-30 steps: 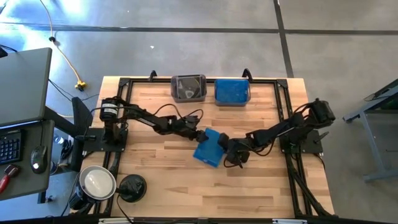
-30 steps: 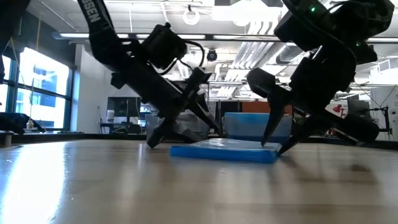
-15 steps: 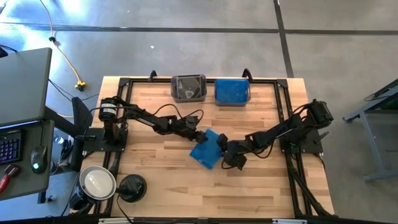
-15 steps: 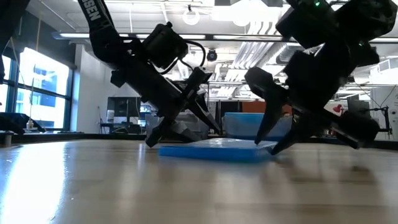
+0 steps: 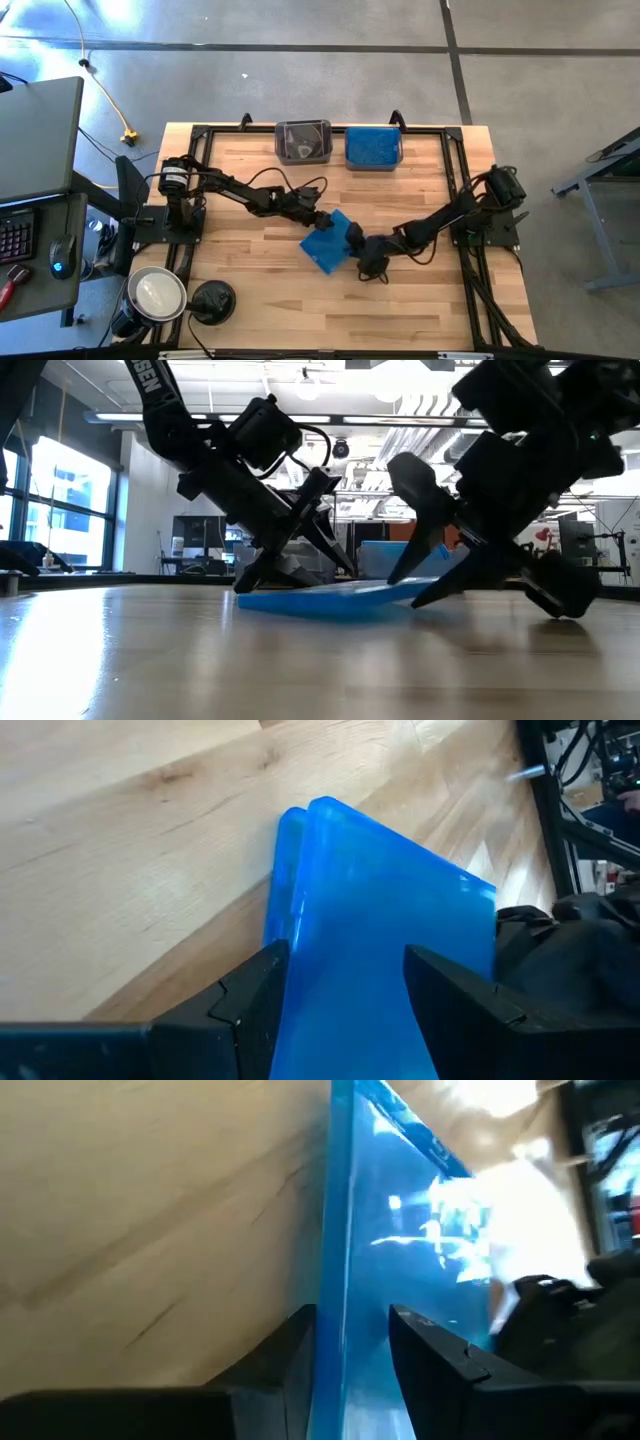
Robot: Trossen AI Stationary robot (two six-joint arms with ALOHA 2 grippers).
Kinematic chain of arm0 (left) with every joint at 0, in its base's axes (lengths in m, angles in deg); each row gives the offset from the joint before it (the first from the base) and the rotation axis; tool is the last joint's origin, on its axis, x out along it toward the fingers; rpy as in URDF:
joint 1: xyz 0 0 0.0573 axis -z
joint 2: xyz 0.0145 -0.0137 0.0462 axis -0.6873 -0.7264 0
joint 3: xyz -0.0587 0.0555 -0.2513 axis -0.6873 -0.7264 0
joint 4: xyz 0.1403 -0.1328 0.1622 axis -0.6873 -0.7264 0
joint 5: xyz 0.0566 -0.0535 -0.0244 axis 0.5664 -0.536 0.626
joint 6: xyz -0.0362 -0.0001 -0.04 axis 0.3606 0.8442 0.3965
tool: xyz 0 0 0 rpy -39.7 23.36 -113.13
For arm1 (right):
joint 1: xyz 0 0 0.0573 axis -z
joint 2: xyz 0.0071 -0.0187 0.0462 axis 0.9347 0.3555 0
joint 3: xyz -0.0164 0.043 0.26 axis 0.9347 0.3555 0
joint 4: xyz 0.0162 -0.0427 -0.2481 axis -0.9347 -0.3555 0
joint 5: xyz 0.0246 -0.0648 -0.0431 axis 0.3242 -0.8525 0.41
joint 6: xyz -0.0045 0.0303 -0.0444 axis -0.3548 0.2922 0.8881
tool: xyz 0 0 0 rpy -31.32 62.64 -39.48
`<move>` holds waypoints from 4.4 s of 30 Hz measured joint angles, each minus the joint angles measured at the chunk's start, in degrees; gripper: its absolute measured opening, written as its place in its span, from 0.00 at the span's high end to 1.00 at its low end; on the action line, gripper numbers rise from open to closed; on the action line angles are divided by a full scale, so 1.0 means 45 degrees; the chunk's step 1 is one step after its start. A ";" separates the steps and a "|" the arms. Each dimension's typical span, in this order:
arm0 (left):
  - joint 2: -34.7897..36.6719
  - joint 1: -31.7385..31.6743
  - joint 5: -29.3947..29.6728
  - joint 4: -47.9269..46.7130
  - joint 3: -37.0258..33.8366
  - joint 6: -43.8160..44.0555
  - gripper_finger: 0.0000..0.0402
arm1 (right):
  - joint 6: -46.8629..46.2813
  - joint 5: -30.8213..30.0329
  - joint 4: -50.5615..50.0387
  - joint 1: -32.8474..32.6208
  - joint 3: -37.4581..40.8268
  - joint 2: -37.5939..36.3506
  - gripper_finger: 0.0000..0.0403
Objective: Pick & place jewel cases by type
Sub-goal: Put the blue cd case into the right black bin, then return to Home Position
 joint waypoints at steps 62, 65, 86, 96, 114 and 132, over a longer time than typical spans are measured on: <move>0.6950 -0.3338 0.0415 -0.6987 0.1769 -1.0278 0.50 | -0.4292 -0.5617 -0.8226 0.3954 -0.0025 -1.0527 0.97; 0.7219 -0.2387 0.2766 -0.8553 0.1764 -0.9923 0.50 | -0.5025 -0.3365 -0.9836 0.5426 -0.0270 -1.0338 0.97; 0.7247 -0.0185 0.5038 -1.0183 0.1764 -0.7381 0.50 | -0.3820 0.2238 -1.7697 1.1358 -0.8705 -0.2161 0.97; 0.7252 -0.0205 0.5106 -1.0783 0.1764 -0.7465 0.50 | -0.3700 0.1837 -1.9685 1.1661 -1.1708 0.0324 0.87; 0.7252 -0.0205 0.5293 -1.0821 0.1764 -0.7068 0.50 | -0.3777 0.0121 -2.1183 1.1657 -1.3236 0.0334 0.63; 0.7289 -0.0210 0.5769 -1.1587 0.1764 -0.6972 0.50 | -0.4452 -0.4873 -2.3066 1.2062 -1.3401 -0.0192 0.65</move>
